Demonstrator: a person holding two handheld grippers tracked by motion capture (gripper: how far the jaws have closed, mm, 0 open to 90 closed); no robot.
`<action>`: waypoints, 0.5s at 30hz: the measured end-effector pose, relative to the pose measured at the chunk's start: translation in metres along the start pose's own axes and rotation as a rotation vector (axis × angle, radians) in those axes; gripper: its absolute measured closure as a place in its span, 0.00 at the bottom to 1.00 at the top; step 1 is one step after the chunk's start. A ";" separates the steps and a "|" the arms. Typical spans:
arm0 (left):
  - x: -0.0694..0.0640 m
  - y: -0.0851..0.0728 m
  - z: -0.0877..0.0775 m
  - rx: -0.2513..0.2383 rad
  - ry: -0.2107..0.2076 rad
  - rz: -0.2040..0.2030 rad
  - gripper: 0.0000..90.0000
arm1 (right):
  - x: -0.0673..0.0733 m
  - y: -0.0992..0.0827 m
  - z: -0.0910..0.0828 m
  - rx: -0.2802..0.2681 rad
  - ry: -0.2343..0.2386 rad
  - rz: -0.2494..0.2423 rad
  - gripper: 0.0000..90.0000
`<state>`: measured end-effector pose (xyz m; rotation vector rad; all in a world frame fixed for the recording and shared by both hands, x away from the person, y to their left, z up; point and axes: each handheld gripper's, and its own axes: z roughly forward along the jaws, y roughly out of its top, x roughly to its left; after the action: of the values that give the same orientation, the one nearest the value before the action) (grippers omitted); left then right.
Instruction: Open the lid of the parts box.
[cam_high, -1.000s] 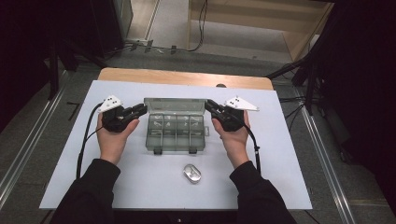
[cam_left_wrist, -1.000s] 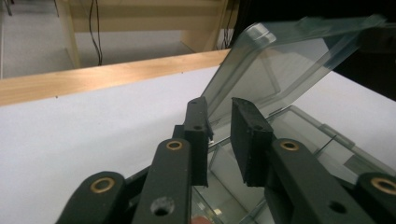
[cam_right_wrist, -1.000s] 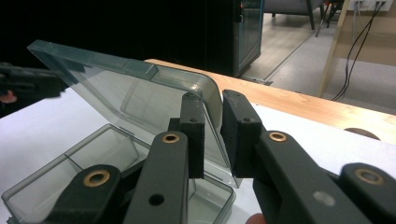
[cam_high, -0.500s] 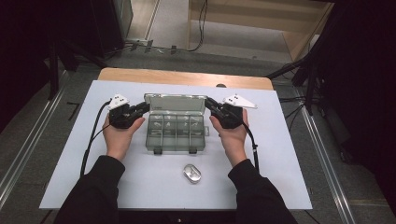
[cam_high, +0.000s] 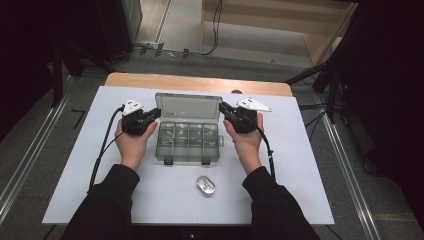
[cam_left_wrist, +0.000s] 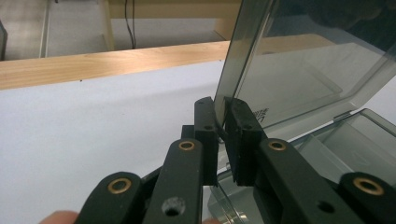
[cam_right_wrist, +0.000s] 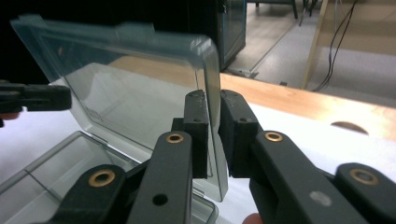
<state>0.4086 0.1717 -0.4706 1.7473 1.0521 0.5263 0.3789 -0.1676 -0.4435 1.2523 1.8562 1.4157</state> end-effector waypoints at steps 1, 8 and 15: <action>0.000 0.000 0.000 0.001 0.000 -0.002 0.93 | -0.001 -0.002 0.003 0.003 -0.002 0.004 0.87; 0.002 0.001 0.003 0.000 -0.006 -0.020 0.93 | -0.002 -0.014 0.017 0.042 -0.024 0.041 0.84; 0.006 0.001 0.006 -0.007 -0.027 -0.057 0.92 | -0.007 -0.026 0.030 0.091 -0.031 0.062 0.84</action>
<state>0.4162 0.1733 -0.4727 1.7092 1.0764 0.4687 0.3967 -0.1600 -0.4790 1.3788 1.8947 1.3485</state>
